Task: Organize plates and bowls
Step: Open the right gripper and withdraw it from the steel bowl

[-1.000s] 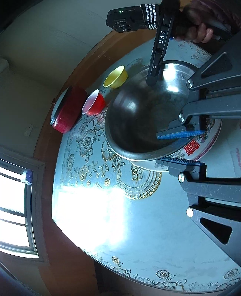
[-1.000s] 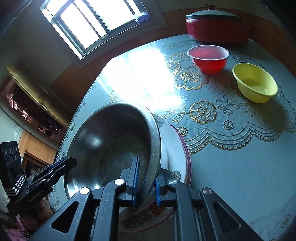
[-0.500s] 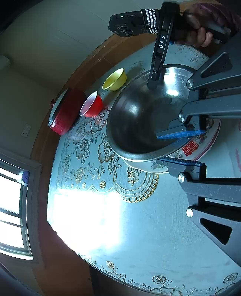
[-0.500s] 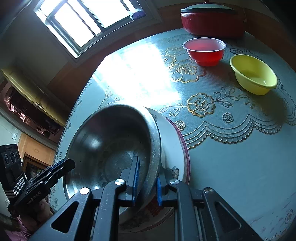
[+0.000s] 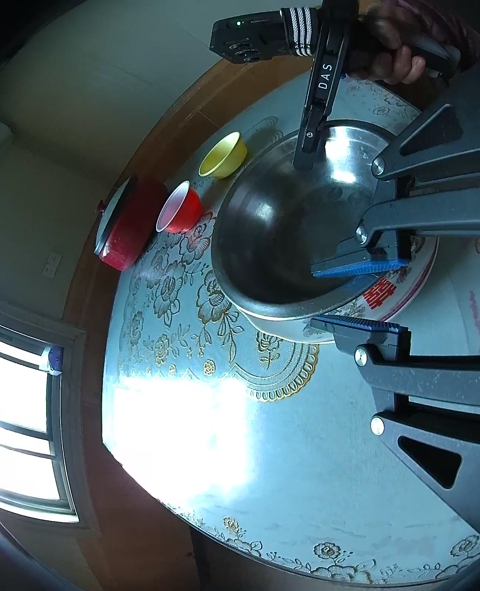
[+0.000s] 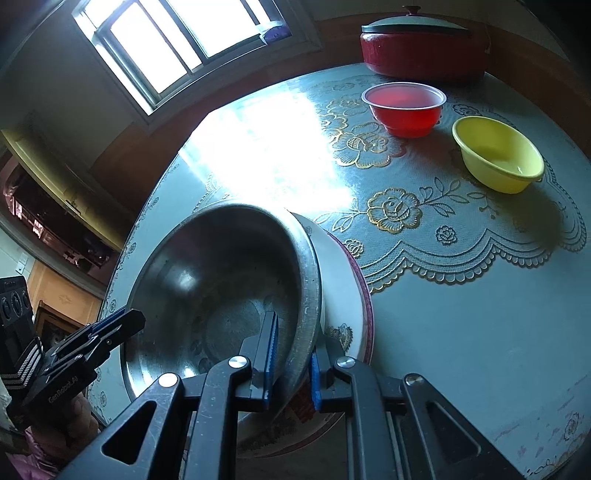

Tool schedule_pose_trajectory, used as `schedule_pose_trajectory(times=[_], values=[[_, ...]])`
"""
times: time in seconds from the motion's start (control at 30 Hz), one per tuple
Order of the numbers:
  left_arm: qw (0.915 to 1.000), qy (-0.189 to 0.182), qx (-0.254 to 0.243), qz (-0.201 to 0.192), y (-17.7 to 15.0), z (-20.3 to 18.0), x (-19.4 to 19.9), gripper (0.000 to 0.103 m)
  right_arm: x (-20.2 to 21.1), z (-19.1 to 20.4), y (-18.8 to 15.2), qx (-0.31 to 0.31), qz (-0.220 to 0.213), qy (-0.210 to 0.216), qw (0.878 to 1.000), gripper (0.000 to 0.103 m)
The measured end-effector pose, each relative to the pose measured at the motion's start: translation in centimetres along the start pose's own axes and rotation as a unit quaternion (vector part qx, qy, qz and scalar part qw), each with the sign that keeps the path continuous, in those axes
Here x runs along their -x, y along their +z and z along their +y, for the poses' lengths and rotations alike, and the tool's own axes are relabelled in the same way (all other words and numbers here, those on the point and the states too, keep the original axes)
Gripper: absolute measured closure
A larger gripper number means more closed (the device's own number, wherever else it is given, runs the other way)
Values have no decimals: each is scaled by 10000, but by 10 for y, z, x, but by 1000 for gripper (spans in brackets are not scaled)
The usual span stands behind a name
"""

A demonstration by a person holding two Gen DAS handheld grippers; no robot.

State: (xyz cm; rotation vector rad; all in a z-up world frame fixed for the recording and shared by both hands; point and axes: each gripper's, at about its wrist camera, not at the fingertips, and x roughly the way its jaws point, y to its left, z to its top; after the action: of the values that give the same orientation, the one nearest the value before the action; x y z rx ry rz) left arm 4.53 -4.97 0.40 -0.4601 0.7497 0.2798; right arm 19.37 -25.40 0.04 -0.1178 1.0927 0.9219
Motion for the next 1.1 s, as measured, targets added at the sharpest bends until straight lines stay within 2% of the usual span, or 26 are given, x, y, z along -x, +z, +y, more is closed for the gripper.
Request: schedule_pose_trajectory(times=[0.23,0.57,0.67,1.1], values=[[9998,103,-177,-18,1,-5,-5,83,4,-5,-4,-286,81,159,9994,88],[9995,110,-305,-29,2,-4,-8,80,3,-1,-6,-365,-6,-17,9993,88],[9991,107,-404,-79,2,-7,-6,80,5,0,-5,-322,-32,-222,9992,82],[9982,103,-575,-109,1,-9,-7,79,8,2,-15,-460,-176,-256,9985,81]])
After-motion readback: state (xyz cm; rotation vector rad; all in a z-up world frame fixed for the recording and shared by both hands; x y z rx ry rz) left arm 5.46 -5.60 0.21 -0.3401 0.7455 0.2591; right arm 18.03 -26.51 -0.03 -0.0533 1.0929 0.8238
